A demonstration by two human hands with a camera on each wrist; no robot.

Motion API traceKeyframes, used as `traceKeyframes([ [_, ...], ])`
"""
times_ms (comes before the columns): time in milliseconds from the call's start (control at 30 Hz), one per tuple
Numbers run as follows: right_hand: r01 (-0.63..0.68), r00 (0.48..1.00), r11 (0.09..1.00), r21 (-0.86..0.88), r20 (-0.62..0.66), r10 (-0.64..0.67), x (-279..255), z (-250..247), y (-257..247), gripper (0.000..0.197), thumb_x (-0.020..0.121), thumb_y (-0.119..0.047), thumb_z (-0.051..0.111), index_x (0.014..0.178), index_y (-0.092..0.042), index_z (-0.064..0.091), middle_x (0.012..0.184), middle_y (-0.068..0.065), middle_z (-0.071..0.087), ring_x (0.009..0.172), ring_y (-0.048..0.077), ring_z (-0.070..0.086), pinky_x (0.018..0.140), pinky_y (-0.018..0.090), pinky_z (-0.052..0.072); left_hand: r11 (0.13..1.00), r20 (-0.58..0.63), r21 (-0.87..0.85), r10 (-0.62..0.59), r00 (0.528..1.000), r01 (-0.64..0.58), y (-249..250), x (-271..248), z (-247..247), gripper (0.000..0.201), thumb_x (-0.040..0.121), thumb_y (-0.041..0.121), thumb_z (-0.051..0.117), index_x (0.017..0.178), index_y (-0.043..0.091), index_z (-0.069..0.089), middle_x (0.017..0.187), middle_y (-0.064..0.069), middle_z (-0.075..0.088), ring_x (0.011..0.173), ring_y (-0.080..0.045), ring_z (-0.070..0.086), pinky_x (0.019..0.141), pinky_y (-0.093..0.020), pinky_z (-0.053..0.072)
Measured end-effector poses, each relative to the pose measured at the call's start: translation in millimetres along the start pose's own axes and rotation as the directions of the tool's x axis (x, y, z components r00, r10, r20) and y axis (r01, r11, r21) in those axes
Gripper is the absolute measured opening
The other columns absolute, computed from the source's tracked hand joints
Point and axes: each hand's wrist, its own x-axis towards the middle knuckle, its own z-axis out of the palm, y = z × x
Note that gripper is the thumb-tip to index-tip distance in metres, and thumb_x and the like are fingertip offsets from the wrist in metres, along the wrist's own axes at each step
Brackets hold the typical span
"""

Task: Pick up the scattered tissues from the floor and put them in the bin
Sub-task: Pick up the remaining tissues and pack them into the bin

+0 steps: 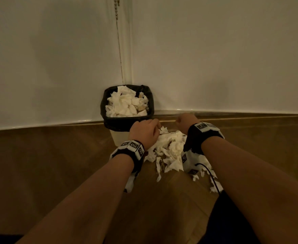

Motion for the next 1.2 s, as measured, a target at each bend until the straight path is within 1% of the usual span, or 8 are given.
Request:
traceKeyframes([
  [233, -0.092, 0.98, 0.994, -0.054, 0.172, 0.1, 3.6, 29.0, 33.4, 0.022, 0.096, -0.016, 0.046, 0.094, -0.002, 0.062, 0.094, 0.013, 0.06, 0.085, 0.028, 0.057, 0.072, 0.031, 0.044, 0.996, 0.324, 0.056, -0.083, 0.942, 0.068, 9.7, 3.8, 40.2, 0.023, 0.095, 0.026, 0.038, 0.106, 0.024, 0.058, 0.109, 0.001, 0.064, 0.098, -0.02, 0.059, 0.085, -0.034, 0.044],
  [367, -0.084, 0.955, 0.994, -0.076, 0.279, 0.102, 7.9, 48.2, 42.8, 0.041, 0.1, -0.019, 0.038, 0.137, -0.002, 0.045, 0.142, 0.018, 0.044, 0.128, 0.031, 0.045, 0.103, 0.035, 0.038, 0.984, 0.478, 0.14, -0.167, 0.862, 0.113, 4.5, 1.6, 67.3, 0.026, 0.096, 0.026, 0.037, 0.109, 0.024, 0.06, 0.117, -0.001, 0.061, 0.106, -0.021, 0.057, 0.092, -0.037, 0.044],
  [500, -0.077, 0.946, 0.995, -0.06, 0.31, 0.092, 8.2, 82.5, 56.7, 0.035, 0.095, -0.026, 0.048, 0.127, -0.016, 0.057, 0.138, 0.01, 0.047, 0.121, 0.028, 0.05, 0.102, 0.037, 0.043, 0.973, 0.544, 0.19, -0.219, 0.81, 0.135, -8.8, -4.8, 90.9, 0.027, 0.095, 0.026, 0.041, 0.112, 0.022, 0.062, 0.122, -0.006, 0.054, 0.11, -0.025, 0.054, 0.092, -0.039, 0.048],
  [733, -0.166, 0.928, 0.986, 0.034, 0.344, 0.144, -2.9, 133.9, 67.6, 0.06, 0.075, -0.058, 0.067, 0.125, -0.034, 0.045, 0.142, 0.011, 0.022, 0.126, 0.041, 0.036, 0.1, 0.047, 0.04, 0.963, 0.616, 0.169, -0.269, 0.74, 0.209, -30.2, -15.8, 124.7, 0.032, 0.094, 0.021, 0.044, 0.121, 0.036, 0.054, 0.153, -0.007, 0.012, 0.137, -0.035, 0.025, 0.105, -0.049, 0.036],
  [833, -0.177, 0.916, 0.98, 0.085, 0.379, 0.133, -0.2, 136.8, 62.3, 0.065, 0.07, -0.054, 0.073, 0.125, -0.036, 0.043, 0.146, 0.01, 0.01, 0.129, 0.043, 0.032, 0.102, 0.049, 0.042, 0.969, 0.62, 0.129, -0.246, 0.745, 0.213, -36.6, -20.4, 138.0, 0.037, 0.092, 0.02, 0.046, 0.122, 0.04, 0.053, 0.156, 0.001, 0.003, 0.14, -0.033, 0.022, 0.104, -0.047, 0.039],
  [967, -0.155, 0.873, 0.985, 0.076, 0.478, 0.1, 2.4, 143.7, 55.2, 0.057, 0.08, -0.04, 0.07, 0.131, -0.036, 0.046, 0.151, 0.011, -0.003, 0.137, 0.045, 0.021, 0.11, 0.047, 0.035, 0.977, 0.642, 0.124, -0.212, 0.737, 0.173, -40.7, -25.8, 150.1, 0.04, 0.093, 0.022, 0.046, 0.128, 0.041, 0.05, 0.156, 0.002, 0.007, 0.137, -0.032, 0.028, 0.106, -0.045, 0.038],
  [1100, -0.105, 0.871, 0.994, -0.002, 0.483, 0.093, -0.4, 150.7, 51.7, 0.045, 0.088, -0.026, 0.063, 0.132, -0.027, 0.053, 0.152, 0.012, 0.002, 0.138, 0.04, 0.021, 0.113, 0.041, 0.03, 0.973, 0.696, 0.165, -0.232, 0.679, 0.163, -39.0, -29.3, 147.9, 0.04, 0.093, 0.024, 0.048, 0.132, 0.034, 0.05, 0.154, -0.005, 0.011, 0.135, -0.035, 0.03, 0.108, -0.044, 0.036],
  [1200, -0.099, 0.896, 0.994, -0.045, 0.43, 0.109, -0.8, 147.9, 49.8, 0.04, 0.092, -0.022, 0.059, 0.131, -0.014, 0.055, 0.147, 0.014, 0.029, 0.133, 0.031, 0.035, 0.11, 0.033, 0.034, 0.966, 0.732, 0.209, -0.258, 0.63, 0.152, -39.7, -33.6, 145.4, 0.043, 0.092, 0.01, 0.05, 0.134, 0.018, 0.049, 0.152, -0.008, 0.015, 0.133, -0.034, 0.033, 0.107, -0.041, 0.036],
])
